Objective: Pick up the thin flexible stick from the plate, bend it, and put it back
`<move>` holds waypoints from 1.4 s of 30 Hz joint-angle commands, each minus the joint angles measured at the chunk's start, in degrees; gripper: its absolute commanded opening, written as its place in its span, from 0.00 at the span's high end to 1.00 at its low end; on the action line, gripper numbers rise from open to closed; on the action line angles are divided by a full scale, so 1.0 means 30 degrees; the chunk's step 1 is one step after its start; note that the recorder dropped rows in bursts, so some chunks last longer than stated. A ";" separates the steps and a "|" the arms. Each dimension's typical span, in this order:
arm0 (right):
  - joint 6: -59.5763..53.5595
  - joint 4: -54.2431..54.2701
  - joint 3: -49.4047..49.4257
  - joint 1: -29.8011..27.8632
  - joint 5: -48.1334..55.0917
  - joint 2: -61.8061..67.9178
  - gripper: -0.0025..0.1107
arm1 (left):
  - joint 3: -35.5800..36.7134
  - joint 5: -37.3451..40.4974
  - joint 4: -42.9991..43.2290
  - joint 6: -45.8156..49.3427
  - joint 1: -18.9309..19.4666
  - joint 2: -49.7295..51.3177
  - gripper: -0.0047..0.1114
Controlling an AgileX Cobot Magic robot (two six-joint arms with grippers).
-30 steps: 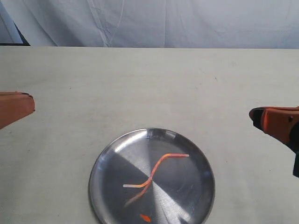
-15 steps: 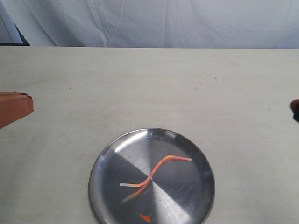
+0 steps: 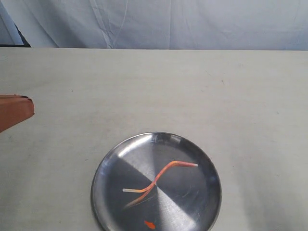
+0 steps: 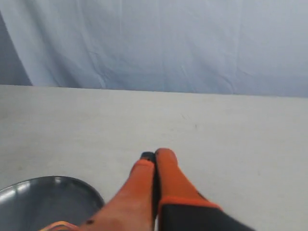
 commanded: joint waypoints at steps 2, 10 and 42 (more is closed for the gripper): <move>0.3374 -0.2850 0.1010 -0.0968 -0.0338 -0.0396 0.99 | 0.0074 0.0010 0.0042 -0.0082 -0.0003 -0.0099 0.96; 0.3374 -0.3810 0.2667 -0.1097 -0.0194 -0.0902 0.99 | 0.0074 0.0010 0.0042 -0.0082 -0.0003 -0.0099 0.96; 0.3311 -0.3741 0.3324 -0.1097 -0.0613 -0.0902 0.99 | 0.0129 -0.0966 0.0409 -0.0082 -0.0003 -0.0500 0.96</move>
